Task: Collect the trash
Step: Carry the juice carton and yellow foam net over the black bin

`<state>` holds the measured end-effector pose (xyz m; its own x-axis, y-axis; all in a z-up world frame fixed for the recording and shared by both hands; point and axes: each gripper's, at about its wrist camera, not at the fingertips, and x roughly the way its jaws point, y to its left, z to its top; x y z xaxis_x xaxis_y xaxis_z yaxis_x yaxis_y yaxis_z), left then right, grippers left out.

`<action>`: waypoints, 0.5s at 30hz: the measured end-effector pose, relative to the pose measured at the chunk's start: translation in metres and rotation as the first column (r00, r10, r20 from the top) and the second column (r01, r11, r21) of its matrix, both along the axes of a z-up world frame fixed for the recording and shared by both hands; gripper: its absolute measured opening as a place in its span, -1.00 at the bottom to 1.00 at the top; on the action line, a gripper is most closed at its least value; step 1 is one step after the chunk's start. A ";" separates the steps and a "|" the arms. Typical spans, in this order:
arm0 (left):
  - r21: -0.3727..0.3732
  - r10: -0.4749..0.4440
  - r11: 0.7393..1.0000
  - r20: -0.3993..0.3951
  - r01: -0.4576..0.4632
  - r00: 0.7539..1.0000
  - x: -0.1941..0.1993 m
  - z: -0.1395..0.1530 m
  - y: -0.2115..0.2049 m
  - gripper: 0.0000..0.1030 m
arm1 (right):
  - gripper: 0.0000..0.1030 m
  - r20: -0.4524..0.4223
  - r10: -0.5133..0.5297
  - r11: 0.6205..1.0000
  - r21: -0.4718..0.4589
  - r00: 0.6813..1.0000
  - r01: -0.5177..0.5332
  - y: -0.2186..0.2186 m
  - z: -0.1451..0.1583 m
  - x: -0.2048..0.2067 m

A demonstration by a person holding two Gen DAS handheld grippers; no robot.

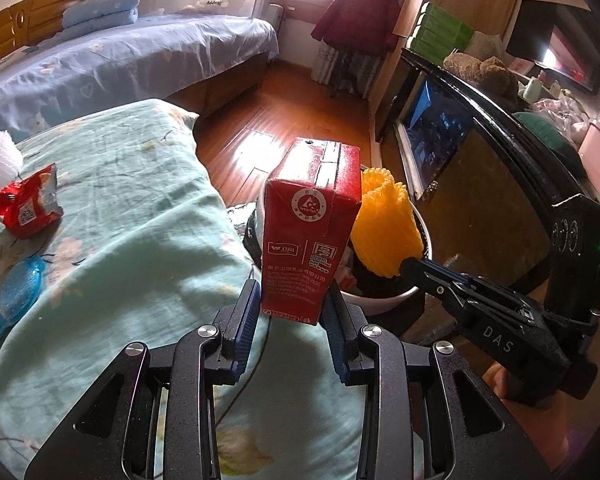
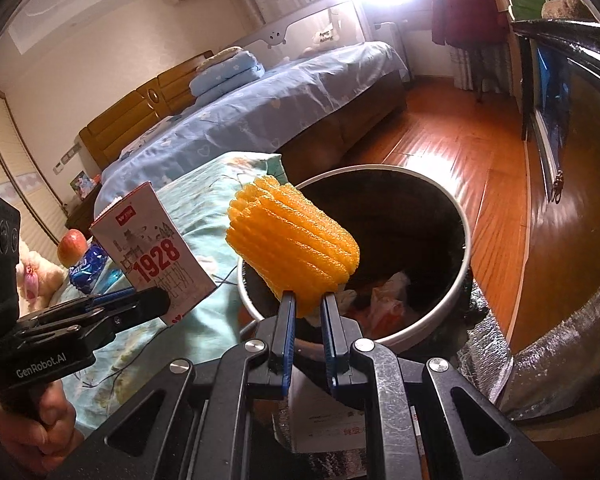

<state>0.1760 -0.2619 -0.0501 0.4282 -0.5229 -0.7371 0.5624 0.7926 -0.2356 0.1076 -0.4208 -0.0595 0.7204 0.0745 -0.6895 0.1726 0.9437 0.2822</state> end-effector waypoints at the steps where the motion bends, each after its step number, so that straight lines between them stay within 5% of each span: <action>1: 0.000 -0.001 1.000 -0.001 0.001 1.000 0.000 -0.001 -0.001 -0.41 | -0.76 0.000 -0.002 1.000 0.000 1.000 0.002 -0.001 0.000 0.001; 15: 0.014 -0.013 1.000 -0.006 0.013 1.000 0.012 -0.005 -0.018 -0.41 | -0.76 -0.004 -0.021 1.000 -0.011 1.000 0.021 -0.015 -0.001 0.010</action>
